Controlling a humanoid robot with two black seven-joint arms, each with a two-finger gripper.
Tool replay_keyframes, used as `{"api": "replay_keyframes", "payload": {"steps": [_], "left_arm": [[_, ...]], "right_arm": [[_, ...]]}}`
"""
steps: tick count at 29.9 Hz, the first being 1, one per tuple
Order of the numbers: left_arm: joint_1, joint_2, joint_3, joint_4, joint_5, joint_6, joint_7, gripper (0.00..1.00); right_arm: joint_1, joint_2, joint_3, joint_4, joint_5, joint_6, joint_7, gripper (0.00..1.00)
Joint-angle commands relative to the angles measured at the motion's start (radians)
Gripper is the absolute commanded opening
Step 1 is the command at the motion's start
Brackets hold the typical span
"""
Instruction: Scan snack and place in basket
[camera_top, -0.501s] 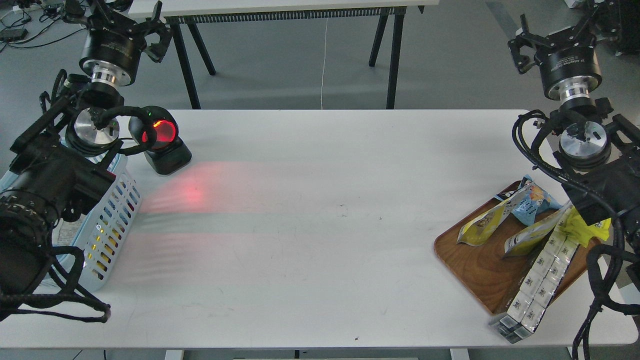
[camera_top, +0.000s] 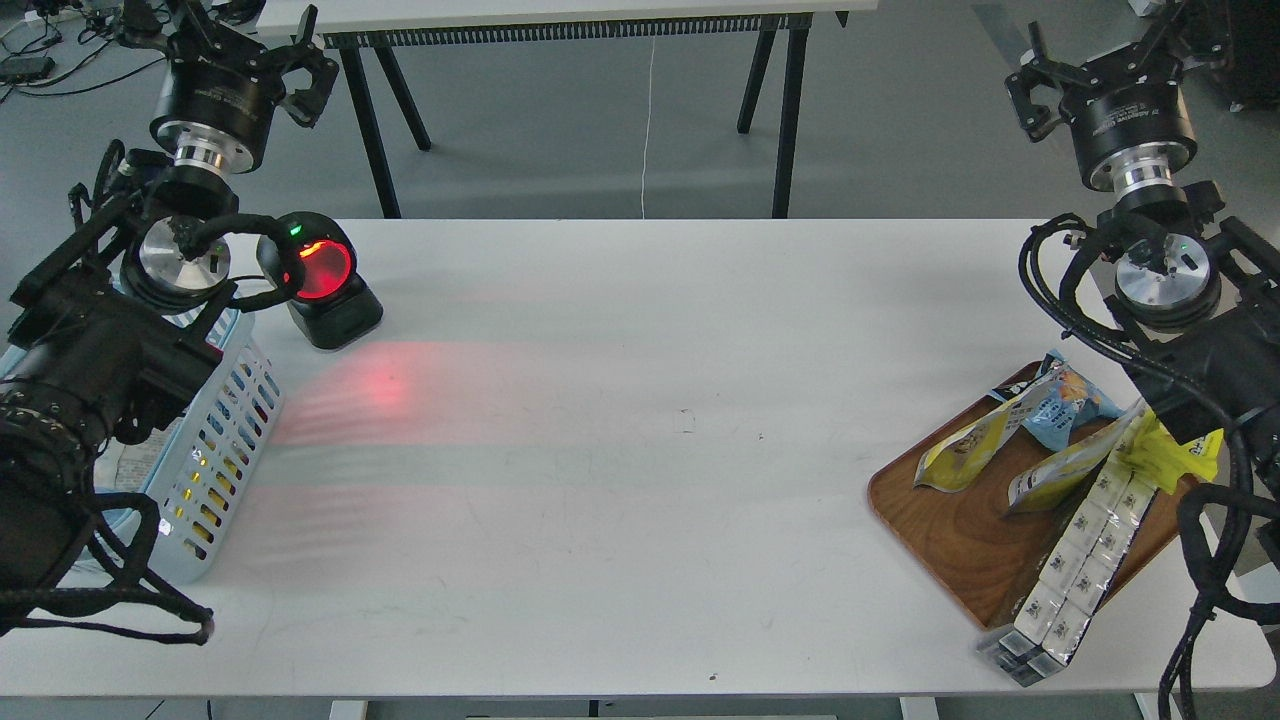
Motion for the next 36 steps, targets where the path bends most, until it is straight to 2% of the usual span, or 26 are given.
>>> {"api": "replay_keyframes", "payload": {"steps": [1, 5, 9, 15, 18, 22, 27, 36], "left_arm": [[-0.002, 0.012, 0.001, -0.002, 0.002, 0.000, 0.004, 1.00], [-0.002, 0.035, 0.006, -0.005, 0.002, 0.000, 0.008, 1.00], [0.003, 0.047, 0.008, -0.009, 0.003, 0.000, 0.010, 1.00], [0.013, 0.058, 0.008, -0.011, 0.006, 0.000, 0.001, 1.00], [0.013, 0.055, 0.006, -0.012, 0.006, 0.000, 0.001, 1.00], [0.010, 0.053, 0.006, -0.012, 0.006, 0.000, 0.004, 1.00], [0.012, 0.055, 0.005, -0.012, 0.006, 0.000, 0.007, 1.00], [0.013, 0.071, 0.003, -0.012, 0.005, 0.000, 0.004, 1.00]], "right_arm": [[0.042, -0.094, -0.109, 0.112, -0.089, 0.000, 0.000, 0.99], [0.085, -0.163, -0.170, 0.245, -0.295, 0.000, 0.002, 0.99], [0.151, -0.226, -0.229, 0.308, -0.555, 0.000, 0.005, 0.99], [0.372, -0.327, -0.548, 0.489, -0.708, 0.000, 0.023, 0.99], [0.486, -0.333, -0.733, 0.583, -0.854, 0.000, 0.031, 0.99], [0.579, -0.332, -0.899, 0.684, -1.098, -0.048, 0.094, 0.99], [0.687, -0.337, -1.050, 0.860, -1.300, -0.075, 0.139, 0.99], [0.874, -0.356, -1.321, 1.126, -1.674, -0.117, 0.139, 0.98]]}}
